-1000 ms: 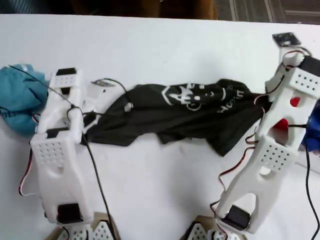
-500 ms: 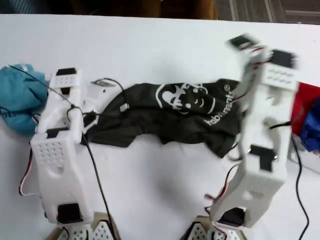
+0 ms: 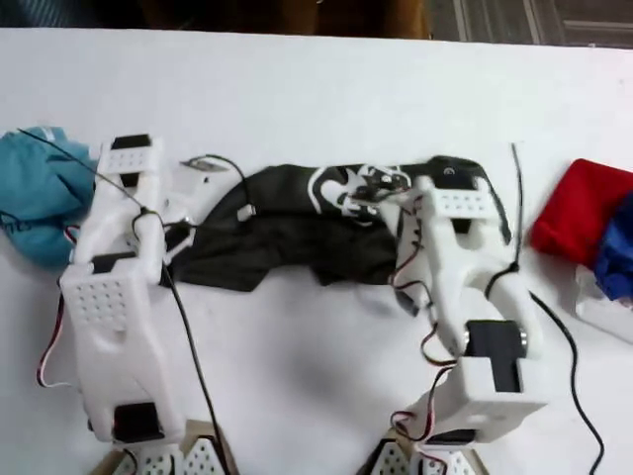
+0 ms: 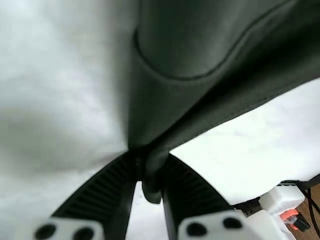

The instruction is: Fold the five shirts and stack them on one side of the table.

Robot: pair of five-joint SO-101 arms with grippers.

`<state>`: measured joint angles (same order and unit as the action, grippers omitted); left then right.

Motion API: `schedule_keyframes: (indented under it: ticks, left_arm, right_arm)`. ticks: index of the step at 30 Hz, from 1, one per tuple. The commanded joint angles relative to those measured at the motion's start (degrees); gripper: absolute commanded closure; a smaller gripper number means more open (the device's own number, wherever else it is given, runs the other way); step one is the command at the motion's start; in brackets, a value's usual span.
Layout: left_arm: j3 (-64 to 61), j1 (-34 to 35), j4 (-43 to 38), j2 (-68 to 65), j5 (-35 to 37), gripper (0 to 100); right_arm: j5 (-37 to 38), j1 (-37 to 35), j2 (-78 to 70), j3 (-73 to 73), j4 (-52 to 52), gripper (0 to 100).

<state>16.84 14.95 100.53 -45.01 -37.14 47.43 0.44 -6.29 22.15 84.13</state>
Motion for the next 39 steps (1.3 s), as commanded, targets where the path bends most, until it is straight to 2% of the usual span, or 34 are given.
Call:
schedule_keyframes:
  ticks: [1,14,16,18,22,27,32,39]
  left_arm:
    - [0.2,0.5,-1.1,-0.5,0.5,97]
    - [0.2,0.5,-1.1,-0.5,0.5,97]
    - [0.2,0.5,-1.1,-0.5,0.5,97]
    - [0.2,0.5,-1.1,-0.5,0.5,97]
    - [0.2,0.5,-1.1,-0.5,0.6,97]
    - [0.2,0.0,-1.1,-0.5,1.0,97]
    - [0.2,-0.3,-2.4,1.5,7.2,97]
    - [-0.3,-1.6,-0.1,15.7,11.2,97]
  right_arm:
    - [2.4,5.1,3.0,0.2,-5.2,82.3]
    - [4.3,7.8,-13.0,-7.9,-9.5,83.0]
    - [4.3,7.8,-15.4,-9.8,-9.3,88.6]
    - [4.3,7.8,-17.0,-11.3,-9.2,99.2]
    - [4.0,8.0,-17.1,-12.0,-9.0,98.1]
    - [4.0,8.0,-10.6,-12.1,-4.4,98.1]
    - [3.8,7.8,2.8,-12.0,0.7,98.0]
    - [-4.0,7.7,23.7,-12.0,2.6,98.0]
